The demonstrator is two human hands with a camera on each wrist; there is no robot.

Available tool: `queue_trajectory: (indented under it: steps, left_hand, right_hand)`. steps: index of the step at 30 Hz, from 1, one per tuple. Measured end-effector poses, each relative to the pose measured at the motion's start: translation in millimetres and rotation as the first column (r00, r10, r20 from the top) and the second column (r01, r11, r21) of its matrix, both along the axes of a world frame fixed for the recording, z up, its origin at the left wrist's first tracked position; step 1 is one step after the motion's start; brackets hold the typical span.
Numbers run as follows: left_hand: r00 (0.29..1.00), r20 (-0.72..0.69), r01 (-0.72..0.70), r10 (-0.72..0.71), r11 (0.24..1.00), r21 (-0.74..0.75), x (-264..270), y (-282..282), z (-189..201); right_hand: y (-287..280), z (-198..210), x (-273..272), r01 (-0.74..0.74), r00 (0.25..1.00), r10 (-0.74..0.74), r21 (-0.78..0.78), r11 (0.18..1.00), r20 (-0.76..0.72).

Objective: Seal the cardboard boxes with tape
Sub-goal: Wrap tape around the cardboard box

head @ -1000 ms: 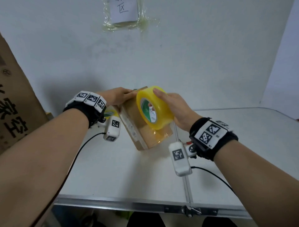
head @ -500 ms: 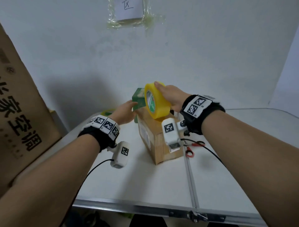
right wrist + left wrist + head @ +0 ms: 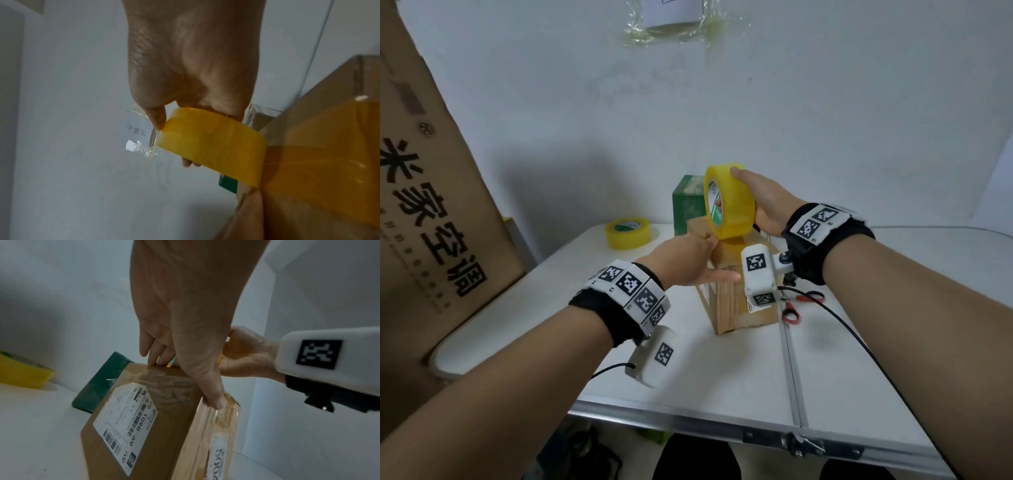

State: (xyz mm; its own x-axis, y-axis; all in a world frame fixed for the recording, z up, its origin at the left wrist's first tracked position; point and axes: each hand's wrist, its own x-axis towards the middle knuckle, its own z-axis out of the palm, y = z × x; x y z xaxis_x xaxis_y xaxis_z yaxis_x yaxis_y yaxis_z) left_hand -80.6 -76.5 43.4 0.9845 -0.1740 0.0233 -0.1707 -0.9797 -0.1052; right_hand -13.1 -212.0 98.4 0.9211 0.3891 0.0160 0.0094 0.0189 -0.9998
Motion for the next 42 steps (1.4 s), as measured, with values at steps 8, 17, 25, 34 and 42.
queue_trajectory:
  steps: [8, 17, 25, 34, 42]
  left_hand:
    - [0.999, 0.027, -0.025, 0.026, 1.0, -0.004, 5.7, 2.7, 0.9]
    - [0.998, 0.064, 0.018, -0.004, 0.976, -0.218, 6.0, 3.1, 2.9]
    - [0.991, 0.134, 0.039, -0.014, 0.982, -0.182, 9.8, -6.7, 3.7]
    - [0.991, 0.133, -0.008, 0.026, 0.991, -0.131, 13.4, 0.0, 3.0]
    - [0.992, 0.122, -0.028, 0.031, 0.999, -0.021, 21.9, -3.7, 3.6]
  right_hand:
    - [-10.1, 5.3, -26.4, 0.053, 0.998, -0.052, -0.029, 0.998, 0.025]
    - [-39.7, 16.9, -60.8, 0.081, 0.997, -0.08, 0.07, 0.994, -0.02]
    - [-55.2, 0.7, -88.8, 0.038, 0.995, -0.024, 0.152, 0.988, -0.094]
    - [-59.3, 9.2, -103.8, 0.004, 1.0, -0.004, -0.063, 0.998, -0.003]
    - [-67.6, -18.8, -105.5, -0.016, 0.994, 0.001, -0.141, 0.99, -0.107]
